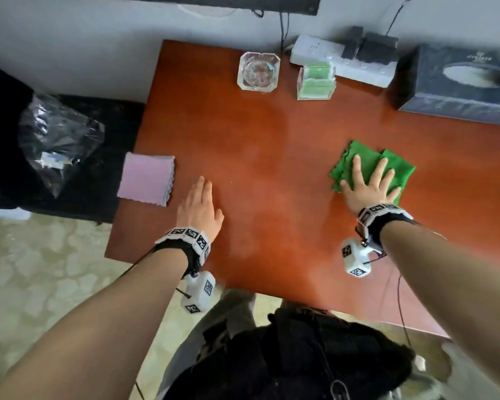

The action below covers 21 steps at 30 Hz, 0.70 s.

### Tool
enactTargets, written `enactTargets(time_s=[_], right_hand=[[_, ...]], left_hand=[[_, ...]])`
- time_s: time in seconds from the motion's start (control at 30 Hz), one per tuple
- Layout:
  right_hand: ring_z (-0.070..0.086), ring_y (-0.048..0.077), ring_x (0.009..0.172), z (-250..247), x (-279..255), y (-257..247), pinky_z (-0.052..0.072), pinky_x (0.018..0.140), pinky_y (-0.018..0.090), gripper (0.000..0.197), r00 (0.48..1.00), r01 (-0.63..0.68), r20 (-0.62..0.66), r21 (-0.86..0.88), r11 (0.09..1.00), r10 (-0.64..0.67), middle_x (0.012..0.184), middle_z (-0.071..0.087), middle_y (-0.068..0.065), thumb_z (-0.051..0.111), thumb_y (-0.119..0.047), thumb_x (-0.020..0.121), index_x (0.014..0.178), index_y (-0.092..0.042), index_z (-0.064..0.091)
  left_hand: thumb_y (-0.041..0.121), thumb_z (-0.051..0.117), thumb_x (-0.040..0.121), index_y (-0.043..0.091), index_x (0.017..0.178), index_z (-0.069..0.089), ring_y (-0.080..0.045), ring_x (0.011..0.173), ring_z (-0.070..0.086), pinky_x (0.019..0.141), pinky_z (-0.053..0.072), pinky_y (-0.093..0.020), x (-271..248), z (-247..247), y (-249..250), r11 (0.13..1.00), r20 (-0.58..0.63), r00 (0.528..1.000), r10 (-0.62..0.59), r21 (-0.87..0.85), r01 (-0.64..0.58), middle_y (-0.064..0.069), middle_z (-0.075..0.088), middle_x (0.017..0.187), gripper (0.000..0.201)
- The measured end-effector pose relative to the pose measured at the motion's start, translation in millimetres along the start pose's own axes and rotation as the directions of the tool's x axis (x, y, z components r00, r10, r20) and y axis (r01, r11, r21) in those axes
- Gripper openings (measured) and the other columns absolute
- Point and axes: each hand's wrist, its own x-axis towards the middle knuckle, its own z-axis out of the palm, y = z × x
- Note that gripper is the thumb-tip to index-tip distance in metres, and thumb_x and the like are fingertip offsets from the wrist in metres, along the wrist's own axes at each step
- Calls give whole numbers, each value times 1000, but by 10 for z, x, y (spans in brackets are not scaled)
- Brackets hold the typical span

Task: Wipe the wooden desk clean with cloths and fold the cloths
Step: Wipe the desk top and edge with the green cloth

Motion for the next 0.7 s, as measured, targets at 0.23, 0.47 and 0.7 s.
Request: enactTargets(time_s=[0.23, 0.47, 0.7], right_hand=[[-14, 35, 148, 329, -247, -1419, -5, 115, 63, 64, 977, 214, -14, -44, 976, -215, 160, -22, 7, 25, -64, 94, 149, -51, -5], [-19, 33, 147, 567, -661, -2264, -7, 115, 62, 54, 855, 515, 147, -121, 849, -497, 159, -27, 4, 15, -58, 98, 148, -54, -6], [-13, 33, 149, 878, -1176, -1824, 0, 116, 61, 57, 712, 699, 209, -295, 651, -670, 160, -25, 4, 17, -60, 98, 148, -53, -10]], left_hand=[[26, 52, 96, 19, 158, 9, -12, 151, 7, 117, 27, -38, -111, -44, -681, 986, 173, 971, 165, 1, -168, 9, -8, 165, 76], [7, 58, 89, 17, 158, 11, -14, 150, 17, 120, 24, -41, -133, -9, -745, 958, 129, 983, 129, -272, -90, 7, 5, 165, 84], [13, 56, 91, 15, 157, 12, -25, 141, 36, 112, 35, -41, -254, 120, -856, 980, 113, 982, 148, -152, -130, 6, 0, 165, 80]])
